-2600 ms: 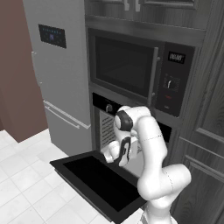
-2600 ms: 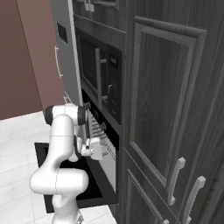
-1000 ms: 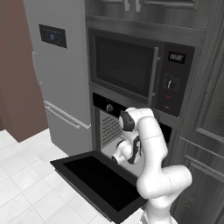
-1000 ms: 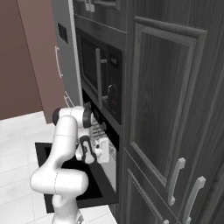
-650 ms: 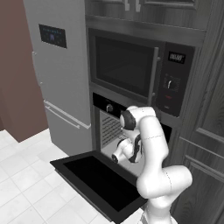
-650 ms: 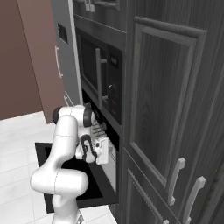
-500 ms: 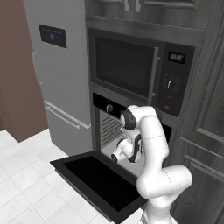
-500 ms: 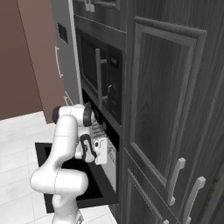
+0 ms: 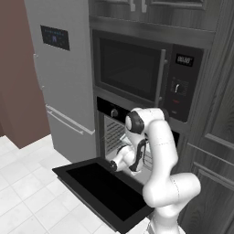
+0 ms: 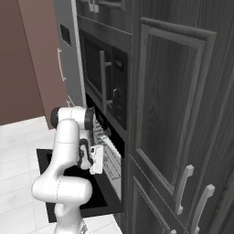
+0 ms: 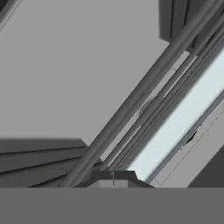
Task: Take the baked cake out of the oven and place it on the plate for cooling. Then close the oven door.
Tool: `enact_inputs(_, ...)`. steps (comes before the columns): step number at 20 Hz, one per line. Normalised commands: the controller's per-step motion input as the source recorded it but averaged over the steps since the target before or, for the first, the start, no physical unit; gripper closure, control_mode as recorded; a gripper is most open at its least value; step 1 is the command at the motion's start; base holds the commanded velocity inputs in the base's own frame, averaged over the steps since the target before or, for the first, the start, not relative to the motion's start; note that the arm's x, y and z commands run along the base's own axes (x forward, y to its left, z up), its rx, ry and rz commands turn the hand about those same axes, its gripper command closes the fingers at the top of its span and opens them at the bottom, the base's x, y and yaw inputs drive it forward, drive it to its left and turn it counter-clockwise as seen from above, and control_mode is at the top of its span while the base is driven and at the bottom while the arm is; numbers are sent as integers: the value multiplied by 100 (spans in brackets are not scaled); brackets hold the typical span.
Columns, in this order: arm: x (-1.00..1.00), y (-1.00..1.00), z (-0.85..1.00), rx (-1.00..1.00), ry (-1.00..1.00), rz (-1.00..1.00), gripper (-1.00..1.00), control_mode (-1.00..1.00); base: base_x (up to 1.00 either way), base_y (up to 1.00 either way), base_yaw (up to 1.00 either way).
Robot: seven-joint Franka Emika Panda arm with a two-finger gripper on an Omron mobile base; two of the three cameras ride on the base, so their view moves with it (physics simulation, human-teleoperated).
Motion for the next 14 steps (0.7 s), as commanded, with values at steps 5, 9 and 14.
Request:
enact_inputs(5, -72, 64, -28, 0, 24, 8, 100, -100, 0, 0, 0)
enact_inputs(9, -82, 68, -24, 0, 24, 8, 100, -100, 0, 0, 0)
enact_inputs(14, -88, 69, -21, 0, 26, 5, 100, -100, 0, 0, 0)
